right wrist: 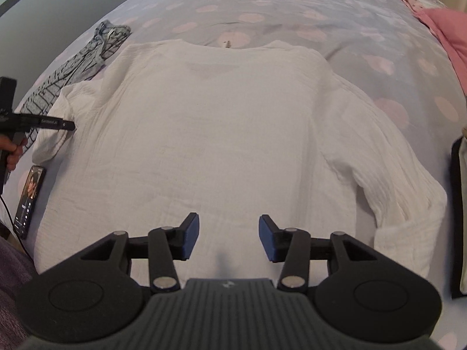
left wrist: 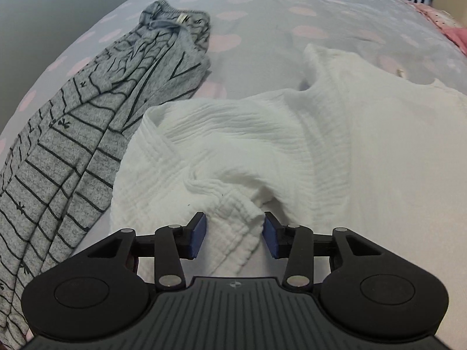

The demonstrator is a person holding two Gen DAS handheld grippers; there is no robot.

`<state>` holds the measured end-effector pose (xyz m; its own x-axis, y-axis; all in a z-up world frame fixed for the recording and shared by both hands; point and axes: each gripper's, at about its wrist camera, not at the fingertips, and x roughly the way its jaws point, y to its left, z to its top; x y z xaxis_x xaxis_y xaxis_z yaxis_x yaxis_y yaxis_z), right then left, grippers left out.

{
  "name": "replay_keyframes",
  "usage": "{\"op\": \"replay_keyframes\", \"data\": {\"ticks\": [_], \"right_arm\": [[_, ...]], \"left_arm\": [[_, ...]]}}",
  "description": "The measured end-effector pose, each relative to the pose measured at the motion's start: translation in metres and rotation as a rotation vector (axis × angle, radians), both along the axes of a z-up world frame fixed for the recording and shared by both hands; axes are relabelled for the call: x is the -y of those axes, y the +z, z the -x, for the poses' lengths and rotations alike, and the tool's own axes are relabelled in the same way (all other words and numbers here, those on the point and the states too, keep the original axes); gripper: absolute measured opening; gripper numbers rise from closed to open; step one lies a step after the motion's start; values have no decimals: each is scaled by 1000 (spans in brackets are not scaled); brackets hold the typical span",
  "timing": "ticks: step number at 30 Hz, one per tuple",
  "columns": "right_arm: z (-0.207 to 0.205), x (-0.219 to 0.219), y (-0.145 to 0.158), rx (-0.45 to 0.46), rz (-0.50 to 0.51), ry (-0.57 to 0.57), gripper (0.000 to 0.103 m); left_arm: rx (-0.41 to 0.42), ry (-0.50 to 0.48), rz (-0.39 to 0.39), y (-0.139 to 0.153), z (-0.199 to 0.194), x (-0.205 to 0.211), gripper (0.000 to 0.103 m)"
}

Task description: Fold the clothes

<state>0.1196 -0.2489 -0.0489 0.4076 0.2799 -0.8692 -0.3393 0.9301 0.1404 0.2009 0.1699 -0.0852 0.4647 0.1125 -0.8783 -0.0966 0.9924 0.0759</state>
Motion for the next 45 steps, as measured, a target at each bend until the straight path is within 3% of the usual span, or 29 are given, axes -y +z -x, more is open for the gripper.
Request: {"op": "replay_keyframes", "data": {"ticks": [3, 4, 10, 15, 19, 23, 25, 30, 33, 35, 39, 45], "right_arm": [[-4, -8, -3, -10, 12, 31, 49], [-5, -11, -3, -12, 13, 38, 49], [-2, -28, -4, -14, 9, 100, 49], [8, -36, -9, -21, 16, 146, 51], [13, -38, -13, -22, 22, 151, 52], [14, -38, -13, -14, 22, 137, 52], [13, -38, -11, -2, 24, 133, 52], [14, -40, -10, 5, 33, 128, 52], [13, -46, -11, 3, 39, 139, 52], [12, -50, -10, 3, 36, 149, 52], [10, -60, -5, 18, 28, 169, 52], [9, -70, -4, 23, 22, 184, 53]], "left_arm": [[16, 38, 32, 8, 1, -11, 12], [32, 53, 40, 14, 4, -15, 11], [134, 143, 71, 70, 26, -44, 10], [152, 110, 112, 110, 48, -67, 10], [134, 132, 126, 110, 53, -82, 10], [149, 217, 134, 102, 57, -96, 10], [191, 238, 122, 111, 62, -102, 9], [392, 266, 70, 159, 80, -107, 9], [509, 249, 70, 190, 93, -104, 8], [543, 235, 50, 203, 99, -100, 8], [535, 273, 24, 216, 109, -101, 8], [474, 304, 38, 198, 112, -119, 8]]}}
